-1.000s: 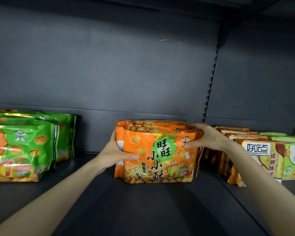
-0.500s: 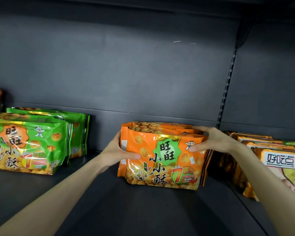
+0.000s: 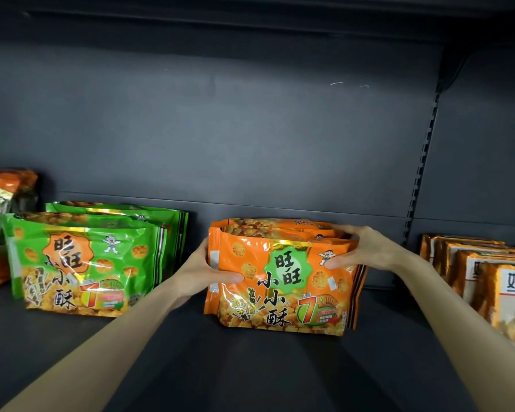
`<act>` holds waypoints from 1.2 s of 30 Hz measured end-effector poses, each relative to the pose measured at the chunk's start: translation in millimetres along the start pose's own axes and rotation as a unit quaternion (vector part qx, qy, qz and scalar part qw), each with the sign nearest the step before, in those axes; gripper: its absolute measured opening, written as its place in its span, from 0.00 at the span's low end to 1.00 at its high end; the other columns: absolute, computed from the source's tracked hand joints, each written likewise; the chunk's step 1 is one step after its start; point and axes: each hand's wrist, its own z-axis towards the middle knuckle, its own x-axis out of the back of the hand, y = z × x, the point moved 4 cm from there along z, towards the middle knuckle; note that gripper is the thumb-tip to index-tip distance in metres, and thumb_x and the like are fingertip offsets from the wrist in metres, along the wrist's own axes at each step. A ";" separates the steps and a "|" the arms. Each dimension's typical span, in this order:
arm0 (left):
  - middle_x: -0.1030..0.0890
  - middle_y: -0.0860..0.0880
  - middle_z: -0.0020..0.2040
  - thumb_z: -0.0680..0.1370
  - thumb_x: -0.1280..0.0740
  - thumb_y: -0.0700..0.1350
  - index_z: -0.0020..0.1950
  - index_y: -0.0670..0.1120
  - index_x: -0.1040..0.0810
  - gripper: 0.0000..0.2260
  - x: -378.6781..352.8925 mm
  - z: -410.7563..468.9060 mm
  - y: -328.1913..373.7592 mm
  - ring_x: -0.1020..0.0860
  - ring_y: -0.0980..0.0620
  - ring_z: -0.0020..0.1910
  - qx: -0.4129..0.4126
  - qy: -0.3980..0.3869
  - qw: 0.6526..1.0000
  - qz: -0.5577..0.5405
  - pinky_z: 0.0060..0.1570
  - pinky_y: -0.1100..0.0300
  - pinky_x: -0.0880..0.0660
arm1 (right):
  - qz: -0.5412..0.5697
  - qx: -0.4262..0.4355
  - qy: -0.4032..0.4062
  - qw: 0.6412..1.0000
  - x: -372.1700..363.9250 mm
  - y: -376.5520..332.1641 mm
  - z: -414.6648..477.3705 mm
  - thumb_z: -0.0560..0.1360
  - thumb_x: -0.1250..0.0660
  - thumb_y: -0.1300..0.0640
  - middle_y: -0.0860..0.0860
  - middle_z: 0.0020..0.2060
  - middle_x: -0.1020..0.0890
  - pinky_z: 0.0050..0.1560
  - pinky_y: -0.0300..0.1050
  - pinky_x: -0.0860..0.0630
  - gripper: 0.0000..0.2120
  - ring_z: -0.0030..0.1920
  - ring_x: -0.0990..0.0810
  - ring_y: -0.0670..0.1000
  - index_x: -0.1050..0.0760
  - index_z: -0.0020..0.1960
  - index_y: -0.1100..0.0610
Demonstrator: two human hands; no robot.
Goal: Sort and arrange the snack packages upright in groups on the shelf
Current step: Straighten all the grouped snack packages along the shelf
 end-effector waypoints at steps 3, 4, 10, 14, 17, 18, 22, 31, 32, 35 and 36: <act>0.19 0.51 0.55 0.62 0.21 0.40 0.67 0.53 0.35 0.39 10.2 -1.7 -1.9 0.18 0.54 0.50 -0.005 0.006 1.000 0.002 0.41 0.63 0.21 | -0.002 -0.003 0.000 1.000 -7.3 -7.4 2.0 0.51 0.21 0.37 0.46 0.57 0.20 0.60 0.46 0.25 0.54 0.55 0.20 0.47 0.36 0.72 0.49; 0.19 0.51 0.55 0.61 0.20 0.41 0.68 0.53 0.35 0.39 13.1 -2.1 -2.8 0.18 0.54 0.51 -0.007 0.006 1.000 0.003 0.43 0.62 0.21 | -0.002 -0.005 0.002 1.000 -9.9 -9.4 2.5 0.52 0.21 0.39 0.46 0.57 0.20 0.60 0.46 0.26 0.53 0.55 0.21 0.48 0.37 0.73 0.50; 0.20 0.52 0.56 0.63 0.21 0.40 0.67 0.53 0.35 0.38 23.2 -3.5 -6.9 0.19 0.53 0.53 -0.018 0.004 1.000 0.004 0.48 0.59 0.21 | -0.001 -0.021 0.015 1.000 -17.8 -20.4 1.5 0.62 0.22 0.50 0.46 0.55 0.23 0.58 0.43 0.27 0.45 0.53 0.23 0.47 0.39 0.74 0.52; 0.20 0.53 0.55 0.65 0.22 0.40 0.66 0.54 0.34 0.35 22.7 -6.1 -9.9 0.19 0.55 0.51 -0.026 0.007 1.000 -0.008 0.44 0.63 0.21 | -0.005 -0.021 0.022 1.000 -19.4 -23.6 -1.4 0.57 0.21 0.44 0.46 0.57 0.24 0.60 0.45 0.27 0.51 0.56 0.24 0.48 0.39 0.74 0.53; 0.20 0.54 0.55 0.66 0.23 0.39 0.66 0.55 0.35 0.34 18.0 -10.8 -14.8 0.20 0.57 0.51 -0.029 0.003 1.000 -0.010 0.41 0.68 0.22 | -0.003 -0.024 0.025 0.999 -20.0 -23.6 -3.2 0.61 0.22 0.50 0.46 0.57 0.24 0.59 0.45 0.28 0.46 0.55 0.25 0.47 0.40 0.74 0.54; 0.20 0.54 0.56 0.66 0.22 0.39 0.67 0.55 0.36 0.36 16.4 -12.2 -17.1 0.20 0.57 0.52 -0.031 -0.002 1.000 -0.002 0.41 0.68 0.23 | -0.004 -0.025 0.026 0.999 -20.6 -23.2 -3.8 0.62 0.22 0.51 0.47 0.58 0.24 0.59 0.45 0.28 0.45 0.55 0.25 0.47 0.40 0.74 0.53; 0.21 0.53 0.58 0.65 0.22 0.40 0.69 0.54 0.37 0.38 15.4 -12.5 -19.5 0.20 0.56 0.54 -0.031 -0.003 0.999 0.011 0.44 0.67 0.23 | -0.008 -0.025 0.025 0.999 -21.2 -24.3 -3.4 0.63 0.22 0.51 0.48 0.60 0.25 0.60 0.45 0.28 0.46 0.55 0.25 0.46 0.41 0.75 0.53; 0.21 0.54 0.55 0.66 0.23 0.39 0.66 0.52 0.36 0.34 10.2 -15.0 -15.5 0.20 0.62 0.49 -0.025 0.002 0.999 0.027 0.40 0.71 0.23 | -0.023 -0.029 0.022 0.999 -19.0 -24.8 -3.7 0.62 0.22 0.48 0.51 0.65 0.25 0.61 0.47 0.28 0.48 0.58 0.24 0.48 0.42 0.75 0.52; 0.21 0.54 0.56 0.66 0.23 0.40 0.67 0.52 0.36 0.35 10.5 -15.3 -15.7 0.20 0.60 0.50 -0.025 0.005 0.999 0.033 0.41 0.71 0.23 | -0.027 -0.029 0.023 0.999 -18.7 -25.0 -3.8 0.62 0.22 0.48 0.50 0.65 0.25 0.61 0.46 0.28 0.47 0.59 0.24 0.49 0.42 0.75 0.52; 0.21 0.52 0.58 0.63 0.22 0.43 0.68 0.50 0.36 0.37 12.0 -16.5 -17.3 0.21 0.56 0.54 -0.020 0.020 0.999 0.042 0.48 0.65 0.22 | -0.039 -0.028 0.030 0.998 -17.8 -26.7 -6.1 0.63 0.22 0.47 0.50 0.65 0.25 0.60 0.45 0.28 0.47 0.61 0.23 0.50 0.41 0.75 0.52; 0.21 0.51 0.58 0.63 0.21 0.45 0.67 0.50 0.36 0.37 12.3 -17.6 -17.4 0.21 0.56 0.54 -0.017 0.028 0.998 0.048 0.51 0.62 0.22 | -0.042 -0.027 0.033 0.998 -17.6 -27.6 -7.2 0.63 0.22 0.47 0.50 0.65 0.24 0.59 0.44 0.28 0.46 0.61 0.23 0.50 0.41 0.75 0.53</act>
